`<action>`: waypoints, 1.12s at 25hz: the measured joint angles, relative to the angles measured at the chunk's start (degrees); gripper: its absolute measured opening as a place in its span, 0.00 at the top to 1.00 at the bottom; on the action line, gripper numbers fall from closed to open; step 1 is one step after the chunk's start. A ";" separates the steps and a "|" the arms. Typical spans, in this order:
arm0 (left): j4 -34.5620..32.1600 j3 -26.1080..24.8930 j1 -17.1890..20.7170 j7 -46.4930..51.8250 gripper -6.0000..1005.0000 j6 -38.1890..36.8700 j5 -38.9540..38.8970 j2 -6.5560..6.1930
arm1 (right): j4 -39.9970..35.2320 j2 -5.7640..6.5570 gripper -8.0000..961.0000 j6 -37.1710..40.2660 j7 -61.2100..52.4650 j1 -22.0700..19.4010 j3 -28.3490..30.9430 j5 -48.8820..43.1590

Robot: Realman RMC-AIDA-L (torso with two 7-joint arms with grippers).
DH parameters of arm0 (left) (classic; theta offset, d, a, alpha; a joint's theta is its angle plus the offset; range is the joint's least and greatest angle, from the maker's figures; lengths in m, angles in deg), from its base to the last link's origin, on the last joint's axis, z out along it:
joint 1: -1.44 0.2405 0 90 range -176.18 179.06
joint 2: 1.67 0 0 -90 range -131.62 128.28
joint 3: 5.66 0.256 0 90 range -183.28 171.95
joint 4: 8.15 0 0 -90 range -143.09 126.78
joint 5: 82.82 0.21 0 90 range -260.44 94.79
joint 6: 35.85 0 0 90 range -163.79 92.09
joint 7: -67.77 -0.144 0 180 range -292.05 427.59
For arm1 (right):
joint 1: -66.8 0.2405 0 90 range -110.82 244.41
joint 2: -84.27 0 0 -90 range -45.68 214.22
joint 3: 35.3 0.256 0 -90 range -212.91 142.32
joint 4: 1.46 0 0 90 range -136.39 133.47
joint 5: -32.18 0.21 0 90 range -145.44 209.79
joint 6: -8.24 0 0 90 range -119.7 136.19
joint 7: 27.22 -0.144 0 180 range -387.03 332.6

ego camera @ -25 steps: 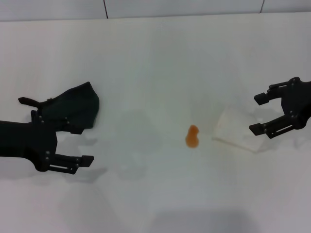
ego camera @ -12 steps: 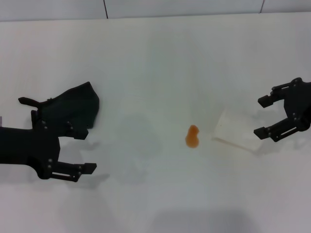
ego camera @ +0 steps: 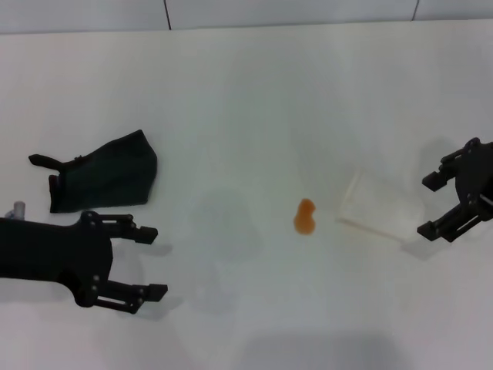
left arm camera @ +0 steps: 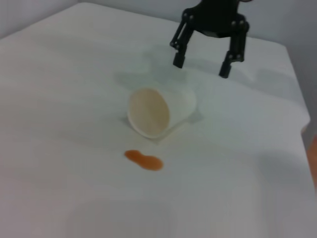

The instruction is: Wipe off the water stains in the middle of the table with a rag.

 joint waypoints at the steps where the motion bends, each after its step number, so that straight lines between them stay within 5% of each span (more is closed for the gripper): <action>1: 0.16 0.07 -0.02 -0.14 0.16 0.16 0.00 0.00 | -0.11 -0.15 0.10 0.02 -1.19 0.77 -1.03 -1.38; 13: 0.56 0.97 -1.21 -0.55 0.16 0.99 -0.06 0.01 | 8.40 -0.53 0.12 -0.48 -15.65 13.48 -10.64 -10.00; 28: 1.67 4.56 -2.25 -0.23 0.17 2.73 -0.29 0.00 | 19.28 -0.82 0.14 -6.20 -18.11 19.73 -16.17 -11.97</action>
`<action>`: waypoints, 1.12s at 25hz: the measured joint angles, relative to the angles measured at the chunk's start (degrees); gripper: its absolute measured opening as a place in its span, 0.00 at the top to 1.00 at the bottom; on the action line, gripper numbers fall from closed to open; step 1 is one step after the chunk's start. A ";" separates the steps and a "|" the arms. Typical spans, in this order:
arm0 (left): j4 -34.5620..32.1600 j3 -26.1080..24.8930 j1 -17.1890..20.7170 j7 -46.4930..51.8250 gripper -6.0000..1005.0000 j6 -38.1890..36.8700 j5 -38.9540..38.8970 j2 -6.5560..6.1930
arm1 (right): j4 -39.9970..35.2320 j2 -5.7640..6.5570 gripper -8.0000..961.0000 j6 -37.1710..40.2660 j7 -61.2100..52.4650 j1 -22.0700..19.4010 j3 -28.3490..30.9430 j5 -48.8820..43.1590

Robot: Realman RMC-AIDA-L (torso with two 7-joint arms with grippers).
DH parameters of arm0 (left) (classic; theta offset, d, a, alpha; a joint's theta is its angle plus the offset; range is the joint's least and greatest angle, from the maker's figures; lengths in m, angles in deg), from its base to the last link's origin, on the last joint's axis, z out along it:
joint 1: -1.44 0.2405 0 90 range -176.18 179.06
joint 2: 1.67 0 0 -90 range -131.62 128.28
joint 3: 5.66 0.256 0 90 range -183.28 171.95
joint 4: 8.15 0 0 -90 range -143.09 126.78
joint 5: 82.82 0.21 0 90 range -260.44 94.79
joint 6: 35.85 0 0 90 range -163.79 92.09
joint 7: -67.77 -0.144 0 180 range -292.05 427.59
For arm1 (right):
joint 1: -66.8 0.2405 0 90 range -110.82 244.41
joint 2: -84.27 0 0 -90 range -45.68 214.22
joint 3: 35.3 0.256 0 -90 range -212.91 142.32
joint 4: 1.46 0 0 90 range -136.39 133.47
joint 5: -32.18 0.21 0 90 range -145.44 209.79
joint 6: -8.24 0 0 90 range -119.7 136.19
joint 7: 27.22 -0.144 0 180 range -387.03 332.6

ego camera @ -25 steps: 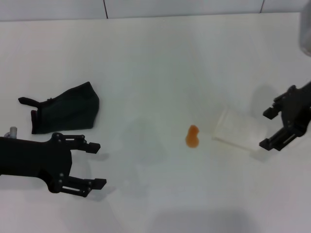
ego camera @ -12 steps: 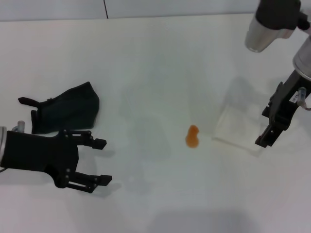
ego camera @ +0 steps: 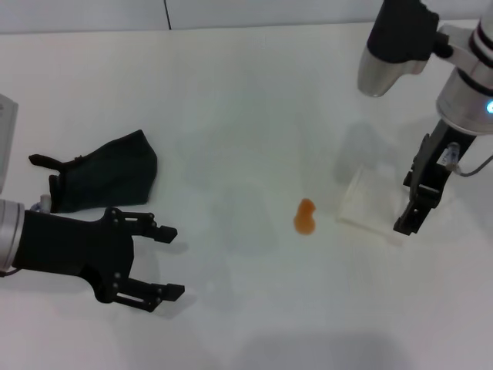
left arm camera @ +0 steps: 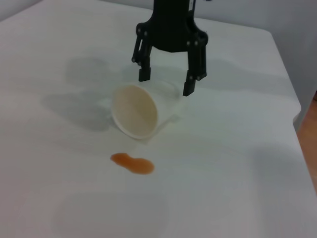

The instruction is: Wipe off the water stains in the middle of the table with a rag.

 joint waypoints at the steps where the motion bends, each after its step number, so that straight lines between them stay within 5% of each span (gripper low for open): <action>1: -0.03 0.08 0.00 0.00 0.17 0.02 0.00 0.00 | 0.52 -0.02 0.14 -0.41 0.00 0.13 -0.26 0.00; 28: 2.39 3.32 -0.01 0.18 0.25 2.60 -0.08 0.09 | 9.01 -0.71 0.19 -10.65 0.60 0.43 -7.14 2.21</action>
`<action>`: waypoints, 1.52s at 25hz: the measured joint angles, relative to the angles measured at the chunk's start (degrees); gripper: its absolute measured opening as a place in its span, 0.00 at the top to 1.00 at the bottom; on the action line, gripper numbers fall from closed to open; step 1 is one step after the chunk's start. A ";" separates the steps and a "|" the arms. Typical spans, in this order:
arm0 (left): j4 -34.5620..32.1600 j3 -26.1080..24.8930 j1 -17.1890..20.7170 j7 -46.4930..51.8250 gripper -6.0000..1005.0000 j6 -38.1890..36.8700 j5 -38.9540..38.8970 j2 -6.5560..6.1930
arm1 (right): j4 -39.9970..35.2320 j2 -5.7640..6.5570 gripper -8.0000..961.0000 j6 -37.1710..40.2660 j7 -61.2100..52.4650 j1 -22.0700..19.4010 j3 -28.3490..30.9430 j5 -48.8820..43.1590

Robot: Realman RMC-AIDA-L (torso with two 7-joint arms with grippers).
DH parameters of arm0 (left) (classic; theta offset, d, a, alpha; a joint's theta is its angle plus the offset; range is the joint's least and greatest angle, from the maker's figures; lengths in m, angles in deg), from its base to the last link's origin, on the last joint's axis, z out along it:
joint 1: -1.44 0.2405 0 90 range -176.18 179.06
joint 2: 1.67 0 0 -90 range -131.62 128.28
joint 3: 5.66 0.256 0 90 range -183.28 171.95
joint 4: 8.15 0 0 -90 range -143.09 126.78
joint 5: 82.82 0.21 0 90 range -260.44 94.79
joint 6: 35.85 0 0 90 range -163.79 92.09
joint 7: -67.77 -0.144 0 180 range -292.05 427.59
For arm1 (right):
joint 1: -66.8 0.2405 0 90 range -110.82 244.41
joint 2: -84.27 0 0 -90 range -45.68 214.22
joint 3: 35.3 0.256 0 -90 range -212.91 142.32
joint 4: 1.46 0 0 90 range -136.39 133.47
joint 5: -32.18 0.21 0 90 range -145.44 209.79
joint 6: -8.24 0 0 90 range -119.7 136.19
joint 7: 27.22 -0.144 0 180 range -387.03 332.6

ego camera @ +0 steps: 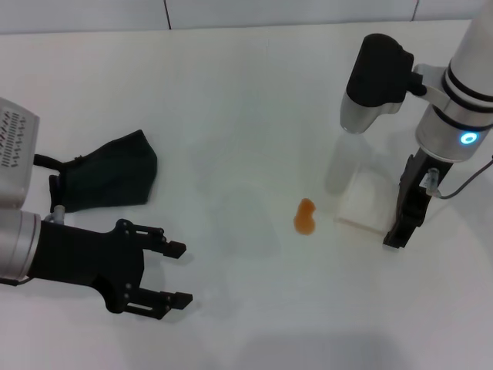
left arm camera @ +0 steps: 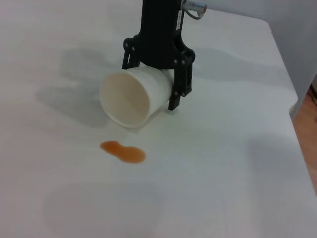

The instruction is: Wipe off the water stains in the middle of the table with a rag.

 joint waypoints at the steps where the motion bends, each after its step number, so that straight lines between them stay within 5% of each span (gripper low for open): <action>1: 0.02 0.02 0.00 -0.02 0.25 0.00 0.00 0.00 | -0.04 0.00 0.19 0.00 0.00 0.00 -0.14 0.01; 10: 0.01 0.01 0.25 -0.27 0.25 -0.01 0.00 0.00 | -1.17 0.26 0.26 0.23 -0.08 -0.06 -0.26 -0.15; 21: 0.06 0.42 0.07 -0.34 0.25 0.50 0.01 0.00 | -12.80 0.76 0.26 5.60 0.43 -4.81 4.67 -0.14; 30: 0.14 -0.31 0.87 -1.82 0.25 1.82 -3.64 -0.03 | -17.91 0.74 0.27 -2.11 17.96 -19.58 18.92 13.94; 38: 0.14 -0.07 0.89 -2.46 0.25 1.67 -4.85 -0.06 | -7.58 0.81 0.25 -13.28 42.80 -31.59 22.60 40.39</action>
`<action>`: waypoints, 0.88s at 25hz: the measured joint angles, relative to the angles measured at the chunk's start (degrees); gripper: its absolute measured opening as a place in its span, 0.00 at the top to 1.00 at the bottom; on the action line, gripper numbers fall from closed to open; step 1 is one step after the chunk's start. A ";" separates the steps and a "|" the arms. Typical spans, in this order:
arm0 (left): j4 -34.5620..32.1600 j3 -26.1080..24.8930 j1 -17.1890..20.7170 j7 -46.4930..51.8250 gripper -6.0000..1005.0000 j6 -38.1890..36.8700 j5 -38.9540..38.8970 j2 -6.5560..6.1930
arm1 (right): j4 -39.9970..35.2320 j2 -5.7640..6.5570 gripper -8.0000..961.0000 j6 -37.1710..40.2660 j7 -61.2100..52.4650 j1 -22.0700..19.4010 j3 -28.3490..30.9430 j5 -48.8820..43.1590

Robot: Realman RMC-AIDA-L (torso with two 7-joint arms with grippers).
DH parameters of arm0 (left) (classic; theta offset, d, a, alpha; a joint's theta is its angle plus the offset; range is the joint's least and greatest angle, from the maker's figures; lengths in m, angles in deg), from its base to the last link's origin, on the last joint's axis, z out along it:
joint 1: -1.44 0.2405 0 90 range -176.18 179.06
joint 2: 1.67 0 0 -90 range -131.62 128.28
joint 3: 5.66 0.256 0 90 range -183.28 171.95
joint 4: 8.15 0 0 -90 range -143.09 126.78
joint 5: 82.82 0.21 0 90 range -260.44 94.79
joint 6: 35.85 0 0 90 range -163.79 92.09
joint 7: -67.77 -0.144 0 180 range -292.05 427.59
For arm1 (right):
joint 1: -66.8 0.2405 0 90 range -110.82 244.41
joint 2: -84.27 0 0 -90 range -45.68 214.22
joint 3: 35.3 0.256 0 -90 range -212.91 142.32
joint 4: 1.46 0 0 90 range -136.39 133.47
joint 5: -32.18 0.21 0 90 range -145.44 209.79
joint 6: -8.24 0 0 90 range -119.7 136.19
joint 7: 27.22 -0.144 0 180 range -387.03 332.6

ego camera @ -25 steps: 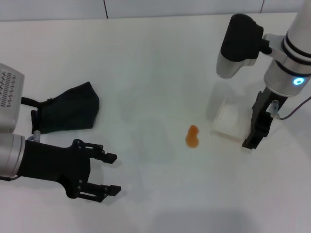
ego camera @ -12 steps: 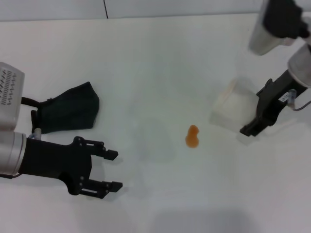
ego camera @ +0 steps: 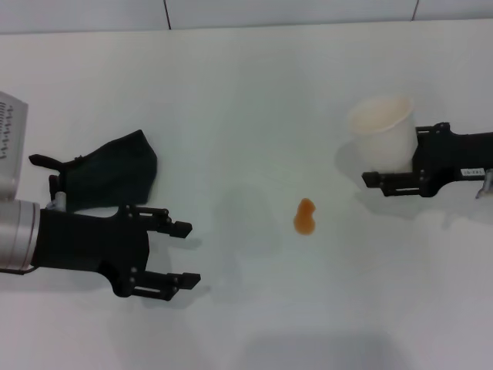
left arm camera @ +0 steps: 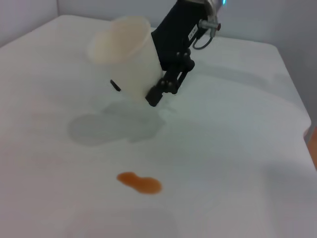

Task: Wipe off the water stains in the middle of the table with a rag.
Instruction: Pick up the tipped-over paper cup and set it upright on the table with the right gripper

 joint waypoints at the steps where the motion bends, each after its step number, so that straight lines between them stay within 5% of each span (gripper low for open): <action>1: 0.00 0.08 0.12 0.03 0.25 -0.07 0.06 -0.01 | 2.75 0.00 0.25 -0.55 4.29 -0.49 0.08 4.22; 16: 0.00 0.76 0.21 0.30 0.25 -0.54 0.93 0.06 | 34.47 -0.47 0.22 -1.04 48.42 0.53 0.56 39.88; 22: -0.18 0.75 0.27 0.32 0.25 -0.54 0.92 0.05 | 42.48 -0.72 0.21 -2.07 58.62 2.01 0.53 43.41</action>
